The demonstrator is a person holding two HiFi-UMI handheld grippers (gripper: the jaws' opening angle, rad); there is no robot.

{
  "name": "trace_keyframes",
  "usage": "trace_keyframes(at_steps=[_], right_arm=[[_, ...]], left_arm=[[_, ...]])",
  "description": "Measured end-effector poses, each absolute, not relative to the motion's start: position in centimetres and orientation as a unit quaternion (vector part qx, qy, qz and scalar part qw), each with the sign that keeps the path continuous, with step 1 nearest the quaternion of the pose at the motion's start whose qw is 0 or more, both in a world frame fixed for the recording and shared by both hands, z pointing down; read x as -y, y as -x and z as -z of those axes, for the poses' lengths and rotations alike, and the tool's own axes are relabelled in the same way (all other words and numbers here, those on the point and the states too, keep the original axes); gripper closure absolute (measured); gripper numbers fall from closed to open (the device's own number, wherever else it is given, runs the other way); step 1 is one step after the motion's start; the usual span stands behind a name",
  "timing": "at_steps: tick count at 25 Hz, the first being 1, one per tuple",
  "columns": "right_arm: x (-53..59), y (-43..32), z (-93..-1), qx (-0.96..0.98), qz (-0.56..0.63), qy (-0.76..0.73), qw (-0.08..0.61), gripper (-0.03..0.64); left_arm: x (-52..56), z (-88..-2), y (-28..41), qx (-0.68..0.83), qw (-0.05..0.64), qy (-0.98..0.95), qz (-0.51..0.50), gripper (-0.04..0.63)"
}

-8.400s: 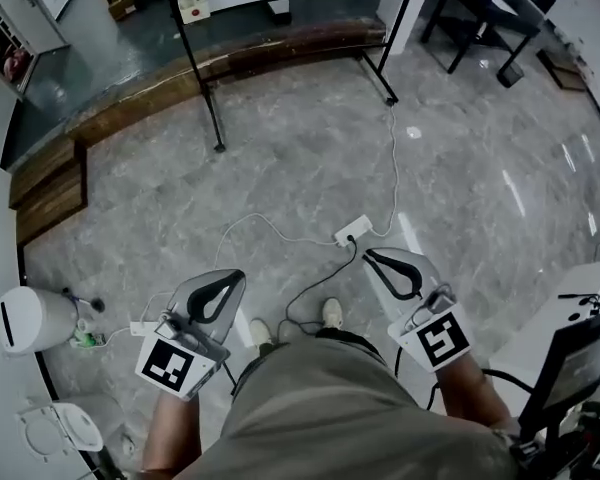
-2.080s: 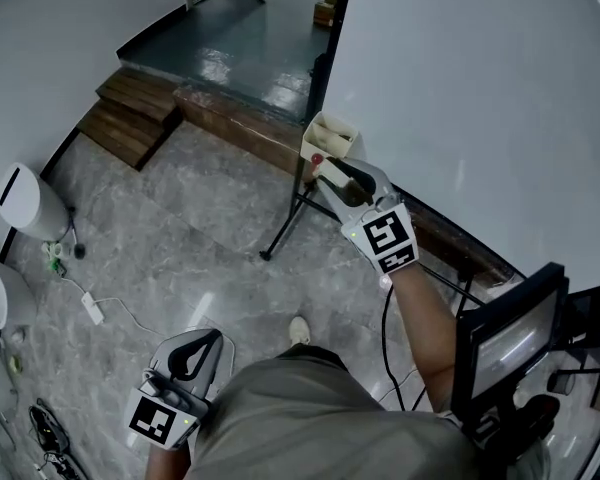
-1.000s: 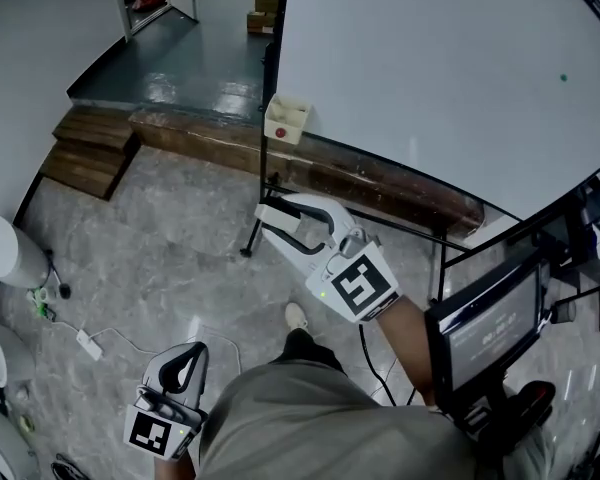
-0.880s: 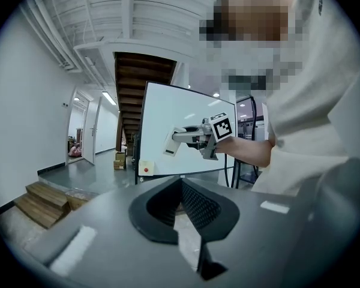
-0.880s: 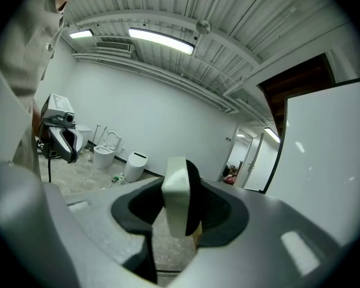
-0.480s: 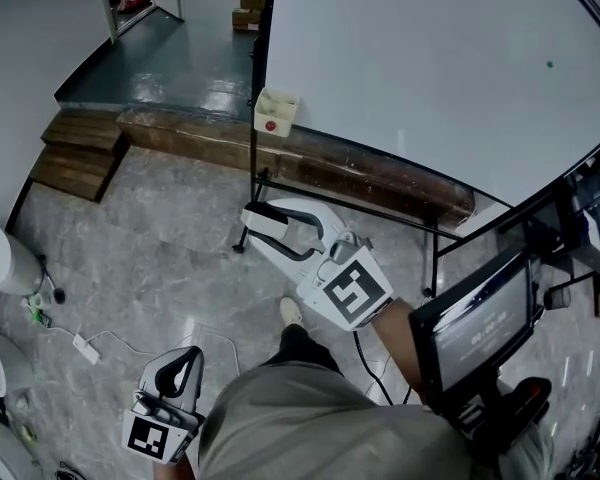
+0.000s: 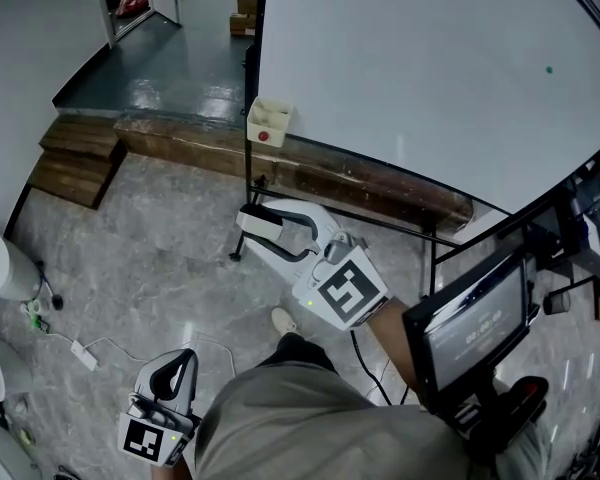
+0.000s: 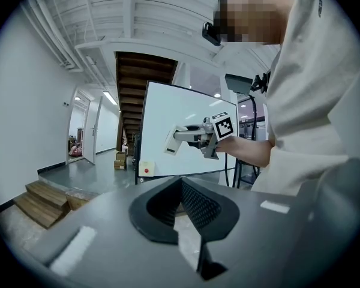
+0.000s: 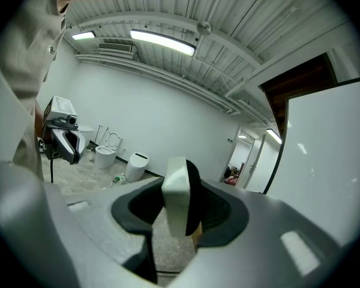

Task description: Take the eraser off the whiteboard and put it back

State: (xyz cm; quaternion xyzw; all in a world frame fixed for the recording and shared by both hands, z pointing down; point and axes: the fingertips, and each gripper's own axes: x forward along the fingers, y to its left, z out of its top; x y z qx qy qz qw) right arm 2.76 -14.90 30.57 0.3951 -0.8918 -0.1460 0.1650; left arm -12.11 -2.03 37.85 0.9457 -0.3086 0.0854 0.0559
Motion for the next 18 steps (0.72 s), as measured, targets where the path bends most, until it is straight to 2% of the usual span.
trace_keyframes(at_steps=[18], right_arm=[[26.4,-11.9,-32.5,0.894,0.143,-0.387,0.173,0.460]], left_arm=[[9.7,-36.6,5.1,0.339,0.061,-0.934,-0.094,0.589]])
